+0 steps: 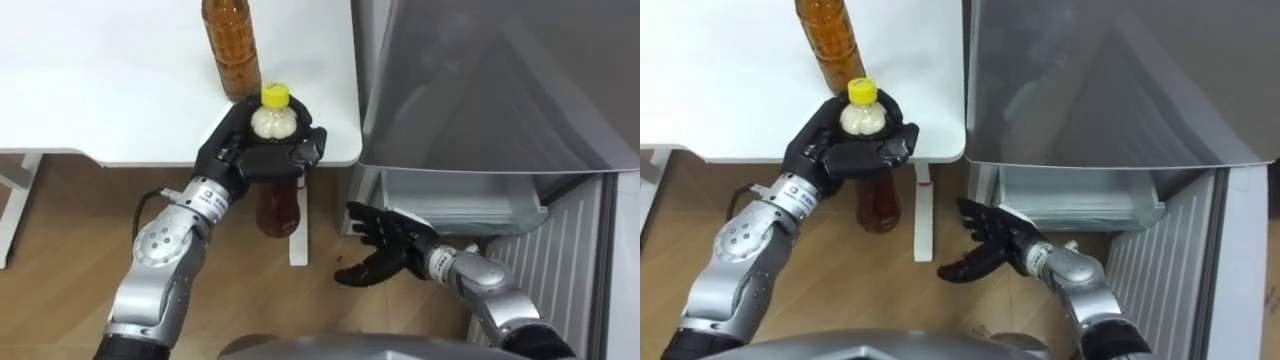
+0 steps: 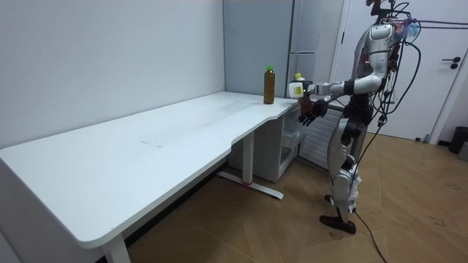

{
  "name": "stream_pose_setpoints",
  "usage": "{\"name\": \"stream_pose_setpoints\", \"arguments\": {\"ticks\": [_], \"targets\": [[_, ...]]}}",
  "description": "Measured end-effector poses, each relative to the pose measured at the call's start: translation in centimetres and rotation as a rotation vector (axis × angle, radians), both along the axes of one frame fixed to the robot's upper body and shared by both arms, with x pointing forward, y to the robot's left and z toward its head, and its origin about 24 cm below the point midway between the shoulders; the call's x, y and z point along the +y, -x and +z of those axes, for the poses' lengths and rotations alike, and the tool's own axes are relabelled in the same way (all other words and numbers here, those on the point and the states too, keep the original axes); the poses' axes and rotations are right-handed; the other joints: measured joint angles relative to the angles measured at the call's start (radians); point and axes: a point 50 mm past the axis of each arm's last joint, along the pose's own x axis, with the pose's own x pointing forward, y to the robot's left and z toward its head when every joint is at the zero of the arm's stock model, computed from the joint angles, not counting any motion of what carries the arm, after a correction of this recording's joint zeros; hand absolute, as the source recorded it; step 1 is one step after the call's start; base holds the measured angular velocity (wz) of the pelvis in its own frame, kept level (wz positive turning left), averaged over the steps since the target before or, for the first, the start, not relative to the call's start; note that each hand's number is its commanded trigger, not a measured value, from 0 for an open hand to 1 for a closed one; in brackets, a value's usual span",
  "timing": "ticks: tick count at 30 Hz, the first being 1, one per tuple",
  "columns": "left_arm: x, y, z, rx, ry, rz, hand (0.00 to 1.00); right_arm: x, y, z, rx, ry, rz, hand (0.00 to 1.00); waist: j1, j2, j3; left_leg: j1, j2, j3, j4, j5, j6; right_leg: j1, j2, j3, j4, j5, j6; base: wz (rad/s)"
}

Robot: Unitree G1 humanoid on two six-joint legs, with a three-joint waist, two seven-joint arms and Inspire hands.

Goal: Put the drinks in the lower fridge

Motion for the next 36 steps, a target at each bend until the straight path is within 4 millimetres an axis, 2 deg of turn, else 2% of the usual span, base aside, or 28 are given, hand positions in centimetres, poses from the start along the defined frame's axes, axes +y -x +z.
{"name": "stream_pose_setpoints", "arguments": {"ticks": [1, 4, 10, 16, 29, 36], "targets": [[-0.1, 0.0, 0.0, 0.000, 0.002, -0.006, 1.00, 0.2, -0.2, 0.3, -0.007, -0.011, 0.014, 0.00, 0.003, 0.001, 0.0042, 0.004, -0.001, 0.000, -0.003, 0.000, 0.000, 0.007, 0.001, 0.001, 0.000, 0.000, 0.000, 0.05], [-0.2, 0.0, 0.0, -0.002, 0.004, -0.023, 1.00, 0.7, -0.6, 1.1, -0.035, -0.047, 0.049, 0.00, 0.008, 0.005, 0.0071, 0.005, -0.003, -0.002, -0.018, 0.000, 0.001, 0.004, 0.006, 0.004, 0.000, 0.000, 0.001, 0.00], [-0.9, 0.2, -0.1, 0.002, 0.013, -0.068, 1.00, 2.1, -0.5, 1.8, -0.029, -0.191, 0.074, 0.00, 0.027, 0.008, 0.0076, 0.000, -0.008, 0.001, -0.016, 0.000, 0.001, 0.000, 0.009, 0.008, -0.001, 0.000, 0.001, 0.00], [-1.1, 0.3, -0.1, 0.003, 0.016, -0.086, 1.00, 2.7, -0.7, 2.7, -0.043, -0.311, 0.071, 0.00, 0.027, 0.015, 0.0085, 0.003, -0.008, -0.002, -0.015, 0.000, 0.001, -0.002, 0.010, 0.017, -0.001, 0.000, 0.001, -0.01], [-2.3, 0.6, -0.3, 0.014, 0.024, -0.142, 1.00, 3.2, -0.6, 3.1, -0.038, -0.385, 0.112, 0.00, 0.021, 0.021, 0.0094, 0.002, -0.009, -0.017, -0.016, 0.000, 0.001, -0.001, 0.010, 0.016, -0.001, 0.000, 0.001, 0.00], [-3.5, 1.0, -0.6, 0.027, 0.027, -0.205, 1.00, 3.3, -0.1, 2.6, -0.007, -0.391, 0.119, 0.00, 0.004, 0.026, 0.0100, -0.007, -0.009, -0.020, -0.010, 0.000, 0.001, -0.004, 0.010, 0.014, -0.001, 0.000, 0.000, 0.00]]}}
